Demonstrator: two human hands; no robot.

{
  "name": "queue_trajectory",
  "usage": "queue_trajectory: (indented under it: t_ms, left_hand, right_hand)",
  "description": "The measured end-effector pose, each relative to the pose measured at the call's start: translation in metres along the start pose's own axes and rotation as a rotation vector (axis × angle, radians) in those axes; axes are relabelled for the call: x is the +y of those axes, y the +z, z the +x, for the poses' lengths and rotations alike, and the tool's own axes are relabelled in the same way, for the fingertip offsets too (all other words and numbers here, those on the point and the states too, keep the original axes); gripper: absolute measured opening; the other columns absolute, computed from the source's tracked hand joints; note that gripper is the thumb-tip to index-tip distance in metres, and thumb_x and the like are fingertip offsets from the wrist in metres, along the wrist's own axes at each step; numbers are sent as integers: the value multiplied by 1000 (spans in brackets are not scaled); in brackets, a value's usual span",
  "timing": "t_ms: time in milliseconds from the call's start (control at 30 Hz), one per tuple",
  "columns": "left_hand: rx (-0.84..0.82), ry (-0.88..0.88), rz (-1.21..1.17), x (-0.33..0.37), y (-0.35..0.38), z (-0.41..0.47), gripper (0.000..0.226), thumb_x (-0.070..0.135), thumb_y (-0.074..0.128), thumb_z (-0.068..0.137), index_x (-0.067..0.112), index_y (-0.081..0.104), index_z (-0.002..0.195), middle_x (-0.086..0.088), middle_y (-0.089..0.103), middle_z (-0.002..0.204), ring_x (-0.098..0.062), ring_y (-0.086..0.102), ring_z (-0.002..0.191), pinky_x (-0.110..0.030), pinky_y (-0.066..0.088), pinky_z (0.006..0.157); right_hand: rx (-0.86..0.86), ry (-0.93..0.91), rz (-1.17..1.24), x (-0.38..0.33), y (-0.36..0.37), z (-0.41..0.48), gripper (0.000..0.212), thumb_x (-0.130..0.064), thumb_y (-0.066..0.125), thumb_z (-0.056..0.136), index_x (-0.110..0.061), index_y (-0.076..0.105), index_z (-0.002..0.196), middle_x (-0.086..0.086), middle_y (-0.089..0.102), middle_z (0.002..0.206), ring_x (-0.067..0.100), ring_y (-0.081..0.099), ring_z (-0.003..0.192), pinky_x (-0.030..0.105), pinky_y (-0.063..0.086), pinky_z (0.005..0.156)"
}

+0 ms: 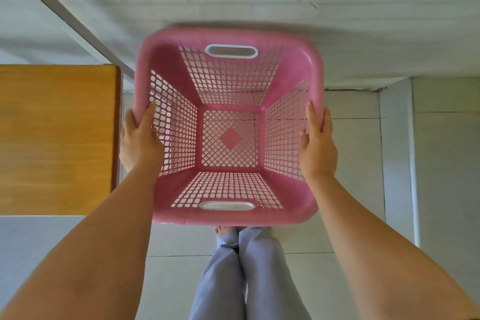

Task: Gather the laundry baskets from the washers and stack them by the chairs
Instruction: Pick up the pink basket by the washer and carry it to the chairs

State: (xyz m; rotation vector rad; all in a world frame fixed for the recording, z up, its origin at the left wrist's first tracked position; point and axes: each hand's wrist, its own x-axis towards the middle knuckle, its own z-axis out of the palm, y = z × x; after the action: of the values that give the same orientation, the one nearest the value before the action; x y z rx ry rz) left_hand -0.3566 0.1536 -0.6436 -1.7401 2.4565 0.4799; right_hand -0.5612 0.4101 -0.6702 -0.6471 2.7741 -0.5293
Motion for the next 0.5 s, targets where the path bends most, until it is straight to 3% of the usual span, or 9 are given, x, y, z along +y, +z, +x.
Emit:
queue_trajectory:
  t_ms: [167,333,400,500]
  left_hand:
    - [10,-11,-14,-17,28,21,62,8,43,94,47,33,141,-3,31,148,-36,52,113,-50,51,79]
    - [-5,0,22,-32,47,33,64,7,42,94,47,28,143,-1,22,154,-38,48,118,-52,51,82]
    - [-22,2,67,-35,50,36,68,7,44,93,46,23,145,-4,13,159,-40,39,129,-56,47,92]
    - [-41,53,145,-35,50,33,72,12,49,91,41,16,149,-6,-2,162,-38,16,144,-53,27,112]
  right_hand:
    - [-9,-4,4,0,35,15,60,-14,45,99,-36,24,151,13,20,160,27,65,70,22,38,50]
    - [1,-35,-22,-5,56,23,64,-12,46,98,-37,22,151,13,18,160,31,68,83,32,51,55]
    - [-8,-14,-51,-8,55,23,66,-13,45,98,-39,17,151,14,16,160,34,66,97,37,56,61]
    - [-47,-6,-115,-13,49,22,67,-17,45,97,-38,13,152,18,14,159,38,53,122,48,56,82]
